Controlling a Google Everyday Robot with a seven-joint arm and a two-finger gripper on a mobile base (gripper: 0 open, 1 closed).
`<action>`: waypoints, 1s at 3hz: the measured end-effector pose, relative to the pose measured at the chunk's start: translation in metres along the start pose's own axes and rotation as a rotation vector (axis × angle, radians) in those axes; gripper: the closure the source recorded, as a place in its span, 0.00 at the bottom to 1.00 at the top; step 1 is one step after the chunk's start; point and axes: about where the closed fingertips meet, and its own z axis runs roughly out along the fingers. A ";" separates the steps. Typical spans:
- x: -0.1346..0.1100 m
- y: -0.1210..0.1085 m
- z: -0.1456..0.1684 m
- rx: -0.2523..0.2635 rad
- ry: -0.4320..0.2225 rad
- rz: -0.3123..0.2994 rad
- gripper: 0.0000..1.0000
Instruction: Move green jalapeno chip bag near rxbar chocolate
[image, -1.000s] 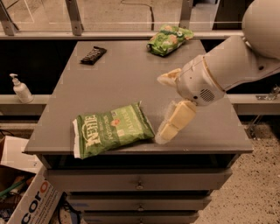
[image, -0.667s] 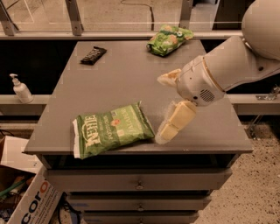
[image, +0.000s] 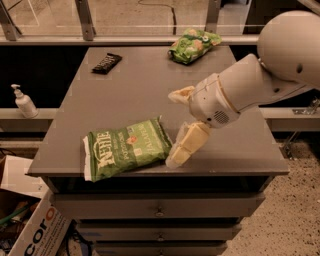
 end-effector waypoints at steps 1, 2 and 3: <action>0.000 -0.002 0.036 -0.022 -0.020 -0.034 0.00; 0.003 -0.006 0.061 -0.035 -0.030 -0.047 0.00; 0.006 -0.007 0.071 -0.031 -0.042 -0.055 0.17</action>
Offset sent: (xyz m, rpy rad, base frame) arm 0.0226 0.0560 -0.0691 0.0375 -0.0053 0.0758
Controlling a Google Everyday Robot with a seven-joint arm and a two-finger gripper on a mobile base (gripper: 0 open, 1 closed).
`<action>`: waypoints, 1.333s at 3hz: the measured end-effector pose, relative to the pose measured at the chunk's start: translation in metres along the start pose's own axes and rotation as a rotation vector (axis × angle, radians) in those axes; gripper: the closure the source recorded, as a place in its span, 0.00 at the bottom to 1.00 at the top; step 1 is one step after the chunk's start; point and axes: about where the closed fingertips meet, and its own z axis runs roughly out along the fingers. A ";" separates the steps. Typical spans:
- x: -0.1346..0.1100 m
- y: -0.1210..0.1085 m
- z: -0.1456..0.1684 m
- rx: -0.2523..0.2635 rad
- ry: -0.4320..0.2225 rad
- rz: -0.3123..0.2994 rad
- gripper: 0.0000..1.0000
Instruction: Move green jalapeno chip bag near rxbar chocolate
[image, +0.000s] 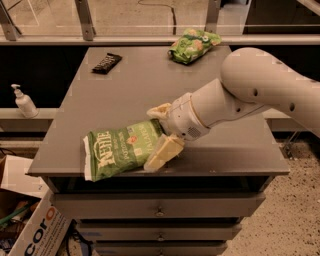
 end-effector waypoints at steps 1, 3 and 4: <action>0.001 0.000 0.000 0.010 -0.004 -0.003 0.41; -0.030 -0.015 -0.026 0.062 -0.047 -0.037 0.88; -0.072 -0.037 -0.052 0.144 -0.092 -0.081 1.00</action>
Offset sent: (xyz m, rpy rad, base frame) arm 0.0075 -0.0073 0.0290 0.0593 -0.0418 -0.0272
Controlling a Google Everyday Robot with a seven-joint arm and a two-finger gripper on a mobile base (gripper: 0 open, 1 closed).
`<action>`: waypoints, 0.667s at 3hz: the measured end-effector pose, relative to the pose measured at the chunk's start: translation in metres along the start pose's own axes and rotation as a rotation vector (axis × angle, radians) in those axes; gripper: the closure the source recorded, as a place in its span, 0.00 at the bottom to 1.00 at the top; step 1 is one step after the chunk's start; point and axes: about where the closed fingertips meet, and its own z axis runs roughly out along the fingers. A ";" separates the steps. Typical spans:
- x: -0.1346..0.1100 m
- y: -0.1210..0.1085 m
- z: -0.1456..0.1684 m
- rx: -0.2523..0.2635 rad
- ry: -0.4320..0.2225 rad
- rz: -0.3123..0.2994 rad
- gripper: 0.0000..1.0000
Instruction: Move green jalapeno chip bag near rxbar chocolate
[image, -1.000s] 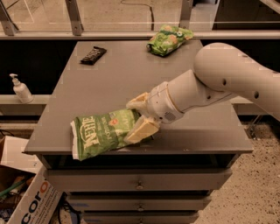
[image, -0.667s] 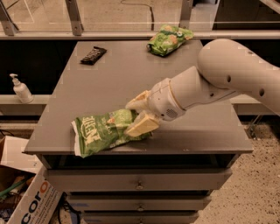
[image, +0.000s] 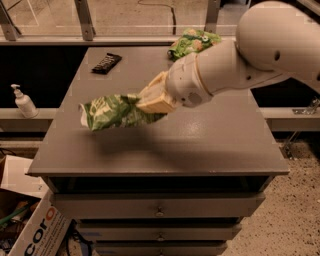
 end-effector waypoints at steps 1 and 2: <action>-0.030 -0.026 -0.013 0.084 -0.031 -0.032 1.00; -0.030 -0.026 -0.013 0.084 -0.031 -0.032 1.00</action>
Offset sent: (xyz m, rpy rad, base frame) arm 0.0149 0.0054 0.0316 0.0314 -0.0655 -0.0333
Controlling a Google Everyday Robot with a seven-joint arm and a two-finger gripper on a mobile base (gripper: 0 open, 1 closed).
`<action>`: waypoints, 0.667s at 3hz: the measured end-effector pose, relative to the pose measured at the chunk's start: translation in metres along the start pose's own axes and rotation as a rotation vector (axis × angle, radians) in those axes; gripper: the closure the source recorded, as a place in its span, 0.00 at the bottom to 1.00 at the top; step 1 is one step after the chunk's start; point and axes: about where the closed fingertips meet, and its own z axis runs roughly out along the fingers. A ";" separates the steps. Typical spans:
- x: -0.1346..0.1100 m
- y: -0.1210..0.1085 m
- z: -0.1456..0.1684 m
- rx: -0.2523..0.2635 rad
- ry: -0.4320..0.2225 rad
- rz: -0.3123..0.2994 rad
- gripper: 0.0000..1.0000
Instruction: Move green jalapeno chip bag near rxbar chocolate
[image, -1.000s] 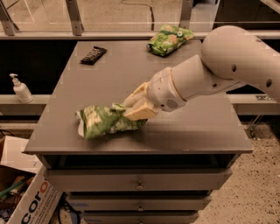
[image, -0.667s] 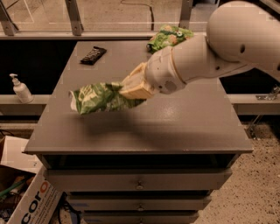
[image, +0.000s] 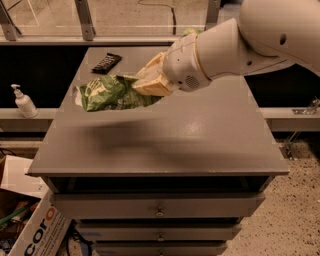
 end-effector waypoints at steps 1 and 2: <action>0.006 0.000 -0.004 0.028 0.021 -0.030 1.00; 0.019 -0.033 -0.010 0.111 0.065 -0.111 1.00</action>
Offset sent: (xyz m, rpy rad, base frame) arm 0.0824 -0.0551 0.0073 -0.1444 -0.3072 -0.1178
